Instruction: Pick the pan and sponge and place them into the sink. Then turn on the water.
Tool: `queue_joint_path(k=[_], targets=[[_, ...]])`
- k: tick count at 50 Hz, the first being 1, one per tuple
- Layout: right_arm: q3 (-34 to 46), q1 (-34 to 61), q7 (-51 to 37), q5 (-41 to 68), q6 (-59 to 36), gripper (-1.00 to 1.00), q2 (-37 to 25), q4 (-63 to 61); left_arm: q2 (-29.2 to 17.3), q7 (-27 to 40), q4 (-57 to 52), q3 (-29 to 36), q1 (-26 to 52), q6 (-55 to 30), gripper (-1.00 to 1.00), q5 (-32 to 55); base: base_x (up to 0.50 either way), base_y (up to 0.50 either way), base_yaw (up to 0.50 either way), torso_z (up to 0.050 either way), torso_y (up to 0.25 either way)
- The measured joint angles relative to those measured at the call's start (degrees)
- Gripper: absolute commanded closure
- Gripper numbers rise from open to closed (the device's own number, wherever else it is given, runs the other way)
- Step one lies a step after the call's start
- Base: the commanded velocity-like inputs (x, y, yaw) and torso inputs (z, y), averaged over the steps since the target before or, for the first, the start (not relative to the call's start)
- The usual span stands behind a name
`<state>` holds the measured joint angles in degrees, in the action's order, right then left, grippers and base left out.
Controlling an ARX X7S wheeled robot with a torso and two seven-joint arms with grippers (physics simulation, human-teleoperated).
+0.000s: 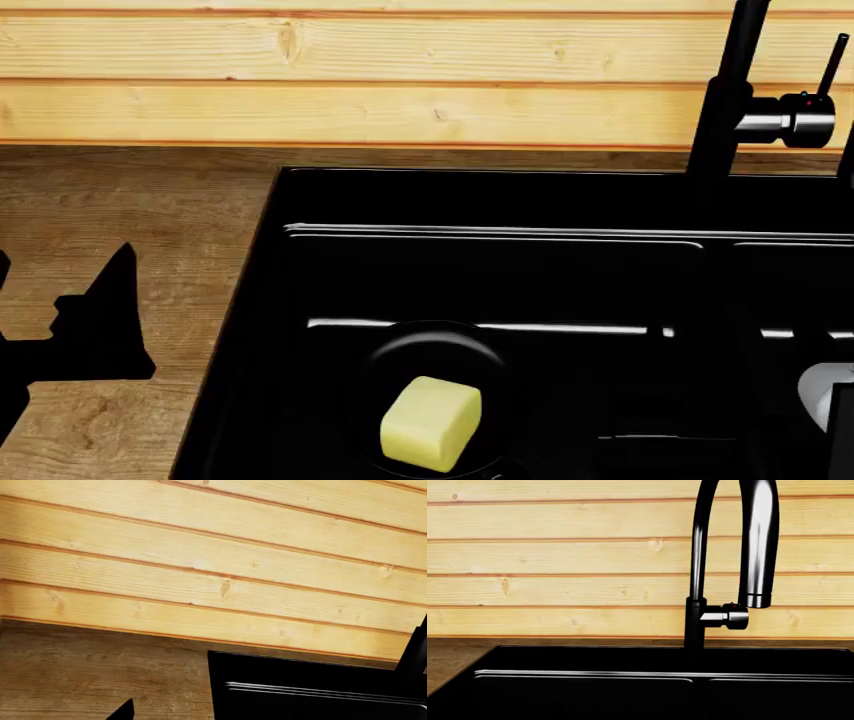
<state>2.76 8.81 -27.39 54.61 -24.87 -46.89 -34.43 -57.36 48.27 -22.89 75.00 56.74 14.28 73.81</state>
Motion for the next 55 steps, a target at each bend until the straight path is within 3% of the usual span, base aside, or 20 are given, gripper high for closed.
queue_joint_path(k=[55], targets=[[0.5,-1.1,0.4,-1.4,0.9,-1.00,0.1,-0.2,0.2,-0.3,0.5,-0.9,-3.2,2.6,-1.00,0.4,0.00,-0.21,0.00,0.000,0.000]])
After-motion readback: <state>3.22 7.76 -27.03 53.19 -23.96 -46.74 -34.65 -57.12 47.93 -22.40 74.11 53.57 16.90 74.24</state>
